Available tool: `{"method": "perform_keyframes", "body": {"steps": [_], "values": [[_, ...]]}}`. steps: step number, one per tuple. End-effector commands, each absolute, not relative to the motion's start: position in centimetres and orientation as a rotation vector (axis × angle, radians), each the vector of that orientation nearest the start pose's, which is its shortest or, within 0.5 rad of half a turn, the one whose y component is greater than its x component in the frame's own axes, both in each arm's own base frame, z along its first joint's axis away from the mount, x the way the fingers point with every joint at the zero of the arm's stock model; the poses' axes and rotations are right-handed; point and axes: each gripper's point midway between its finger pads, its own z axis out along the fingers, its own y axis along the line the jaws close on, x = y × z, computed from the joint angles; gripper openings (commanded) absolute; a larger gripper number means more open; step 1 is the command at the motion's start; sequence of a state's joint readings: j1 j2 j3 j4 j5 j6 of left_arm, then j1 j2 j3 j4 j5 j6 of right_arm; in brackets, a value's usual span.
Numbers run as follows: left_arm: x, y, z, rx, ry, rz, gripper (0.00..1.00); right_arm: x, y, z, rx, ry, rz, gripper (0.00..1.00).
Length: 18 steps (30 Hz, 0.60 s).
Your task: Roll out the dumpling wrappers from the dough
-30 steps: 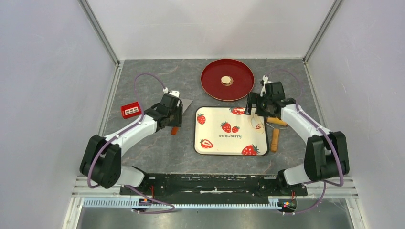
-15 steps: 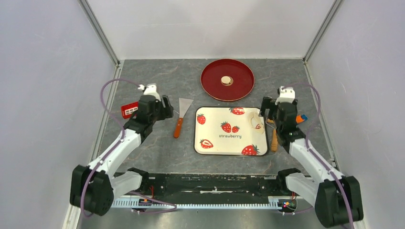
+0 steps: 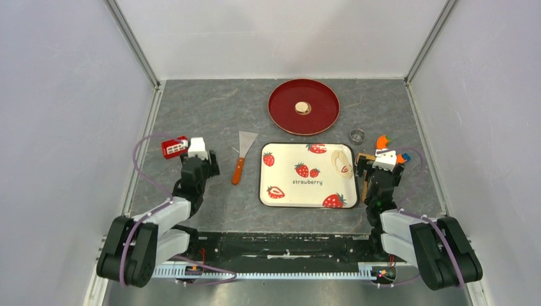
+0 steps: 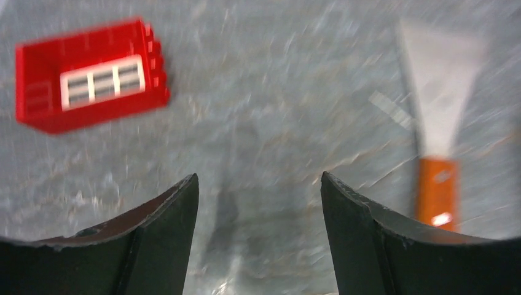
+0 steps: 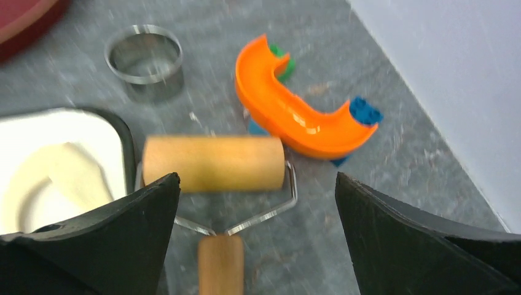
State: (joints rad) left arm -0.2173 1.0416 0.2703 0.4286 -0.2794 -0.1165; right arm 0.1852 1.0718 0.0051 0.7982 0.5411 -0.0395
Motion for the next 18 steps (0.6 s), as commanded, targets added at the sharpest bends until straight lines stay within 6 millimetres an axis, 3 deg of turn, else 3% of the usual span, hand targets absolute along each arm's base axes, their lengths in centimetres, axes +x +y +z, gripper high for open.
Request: {"method": "perform_keyframes", "body": {"steps": [1, 3, 7, 9, 11, 18], "values": [[34.1, -0.4, 12.1, -0.077, 1.665, 0.181, 0.77, 27.4, -4.3, 8.6, 0.195, 1.612, -0.354, 0.98], [35.4, 0.0, 12.3, -0.084, 1.631, 0.175, 0.77, 28.1, -4.1, 8.8, 0.158, 1.622, -0.367, 0.98], [37.1, -0.8, 9.9, -0.021, 1.642, 0.106, 0.73, 28.7, -4.4, 8.8, 0.129, 1.617, -0.396, 0.98], [37.1, -1.2, 9.0, 0.005, 1.725, 0.088, 0.71, 29.0, -4.5, 8.8, 0.123, 1.601, -0.398, 0.98], [37.4, -0.8, 9.4, -0.02, 1.693, 0.104, 0.75, 29.2, -3.6, 8.5, 0.067, 1.618, -0.357, 0.98], [37.6, -0.4, 9.2, -0.049, 1.711, 0.118, 0.77, 29.2, -3.5, 8.6, 0.065, 1.61, -0.349, 0.98]]}}
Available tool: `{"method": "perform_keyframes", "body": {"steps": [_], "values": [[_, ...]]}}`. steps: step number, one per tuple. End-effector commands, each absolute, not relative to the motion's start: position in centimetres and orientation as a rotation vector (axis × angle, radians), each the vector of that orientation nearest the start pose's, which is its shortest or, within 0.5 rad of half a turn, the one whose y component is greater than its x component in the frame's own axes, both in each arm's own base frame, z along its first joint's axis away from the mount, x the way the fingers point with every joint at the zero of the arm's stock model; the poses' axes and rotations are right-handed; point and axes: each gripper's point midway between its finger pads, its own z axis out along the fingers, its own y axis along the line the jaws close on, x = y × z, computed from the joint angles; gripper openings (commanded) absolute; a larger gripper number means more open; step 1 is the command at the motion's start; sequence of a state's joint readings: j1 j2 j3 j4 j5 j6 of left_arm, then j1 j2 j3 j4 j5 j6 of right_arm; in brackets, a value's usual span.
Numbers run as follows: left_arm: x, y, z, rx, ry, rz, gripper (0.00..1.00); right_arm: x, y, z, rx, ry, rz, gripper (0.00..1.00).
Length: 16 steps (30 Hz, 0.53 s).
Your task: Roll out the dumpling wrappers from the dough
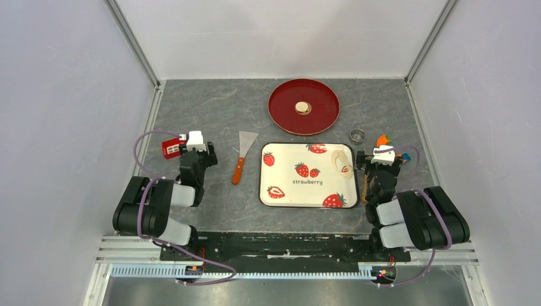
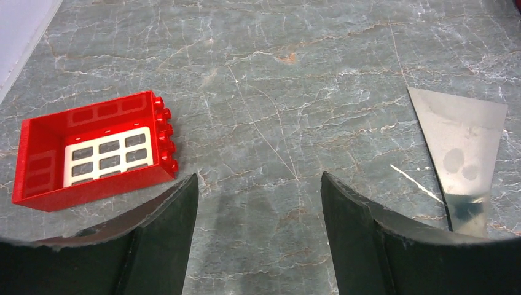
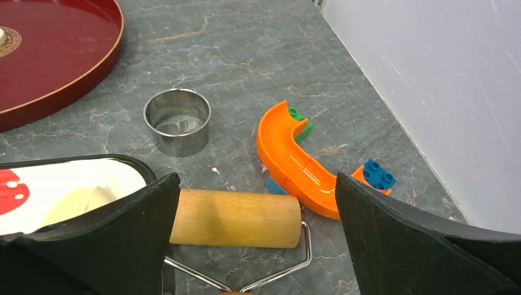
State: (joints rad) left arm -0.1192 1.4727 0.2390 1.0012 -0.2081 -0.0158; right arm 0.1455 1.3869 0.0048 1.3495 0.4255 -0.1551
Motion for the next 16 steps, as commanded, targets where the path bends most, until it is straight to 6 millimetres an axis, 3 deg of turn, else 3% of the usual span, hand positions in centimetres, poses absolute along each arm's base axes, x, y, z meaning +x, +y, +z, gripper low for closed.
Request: {"method": "perform_keyframes", "body": {"steps": [1, 16], "values": [[37.51, -0.3, 9.23, -0.053, 1.709, 0.12, 0.78, 29.19, -3.52, 8.64, 0.065, 1.608, -0.349, 0.98], [37.59, -0.41, 9.15, -0.048, 1.715, 0.116, 0.79, 29.16, -3.52, 8.6, 0.065, 1.61, -0.349, 0.98]]}}
